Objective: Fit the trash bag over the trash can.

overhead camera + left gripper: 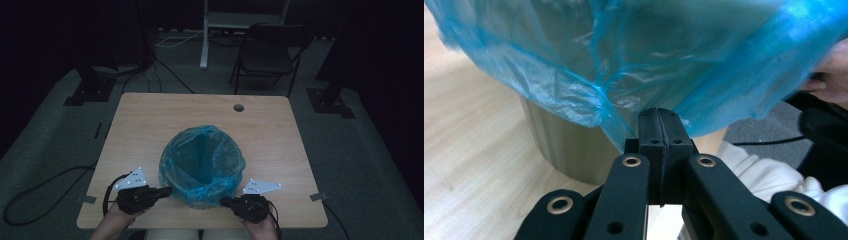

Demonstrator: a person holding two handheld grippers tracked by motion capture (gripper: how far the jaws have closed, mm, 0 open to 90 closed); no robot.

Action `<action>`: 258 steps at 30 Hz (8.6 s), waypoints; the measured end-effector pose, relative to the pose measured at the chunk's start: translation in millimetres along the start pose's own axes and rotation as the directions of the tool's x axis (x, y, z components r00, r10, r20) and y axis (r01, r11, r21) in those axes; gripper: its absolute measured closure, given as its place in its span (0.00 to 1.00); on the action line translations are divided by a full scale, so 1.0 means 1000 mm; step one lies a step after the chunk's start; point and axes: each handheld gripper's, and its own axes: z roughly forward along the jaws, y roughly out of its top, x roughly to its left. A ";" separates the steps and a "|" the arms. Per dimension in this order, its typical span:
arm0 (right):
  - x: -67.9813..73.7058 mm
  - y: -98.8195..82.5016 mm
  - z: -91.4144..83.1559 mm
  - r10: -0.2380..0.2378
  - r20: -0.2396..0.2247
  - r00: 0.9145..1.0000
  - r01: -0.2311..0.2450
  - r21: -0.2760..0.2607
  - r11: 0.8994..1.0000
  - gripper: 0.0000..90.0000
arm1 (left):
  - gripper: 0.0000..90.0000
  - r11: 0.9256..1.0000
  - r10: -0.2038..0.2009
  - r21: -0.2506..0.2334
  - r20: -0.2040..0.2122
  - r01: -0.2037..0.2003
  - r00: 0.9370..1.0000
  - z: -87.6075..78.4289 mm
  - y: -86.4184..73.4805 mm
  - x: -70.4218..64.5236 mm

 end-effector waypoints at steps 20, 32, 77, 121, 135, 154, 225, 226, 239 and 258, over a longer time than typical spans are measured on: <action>-0.050 -0.031 -0.045 0.214 -0.017 0.977 -0.214 -0.061 0.975 0.42 | 0.75 0.986 -0.169 -0.012 0.006 0.169 0.986 0.017 -0.037 0.035; -0.063 0.019 -0.079 0.228 0.034 0.973 -0.212 -0.257 0.943 0.35 | 0.40 0.963 -0.212 -0.186 -0.077 0.195 0.974 -0.056 -0.015 0.051; -0.061 0.025 -0.066 0.202 0.040 0.979 -0.187 -0.244 0.952 0.43 | 1.00 0.984 -0.177 0.012 -0.093 0.179 0.980 0.045 0.095 0.109; -0.072 0.029 -0.029 0.184 0.046 0.982 -0.174 -0.163 0.971 0.22 | 0.01 0.997 -0.072 -0.029 -0.259 0.067 0.963 0.028 0.013 0.067; -0.097 0.054 -0.011 0.174 0.065 0.983 -0.164 -0.140 0.977 0.22 | 0.01 0.999 -0.028 0.018 -0.298 0.035 0.954 0.061 0.042 0.077; -0.125 0.032 -0.055 0.254 0.336 0.907 -0.188 -0.215 0.958 0.22 | 0.01 0.990 -0.102 -0.129 -0.407 0.053 0.908 0.016 0.005 0.088; -0.074 0.225 0.102 -0.161 0.048 0.986 0.139 0.299 0.944 0.21 | 0.01 0.970 -0.147 -0.238 -0.399 0.052 0.905 -0.038 -0.090 0.096; -0.074 0.224 0.108 -0.159 0.061 0.985 0.128 0.348 0.929 0.21 | 0.01 0.969 -0.149 -0.241 -0.399 0.053 0.905 -0.038 -0.090 0.096; -0.062 0.231 0.101 -0.188 0.073 0.979 0.148 0.371 0.917 0.17 | 0.01 0.972 -0.149 -0.228 -0.424 0.054 0.893 -0.039 -0.091 0.098; -0.071 0.193 0.023 -0.245 0.149 0.958 0.241 0.046 0.969 0.17 | 0.01 0.973 -0.166 -0.221 -0.441 0.073 0.882 -0.038 -0.092 0.100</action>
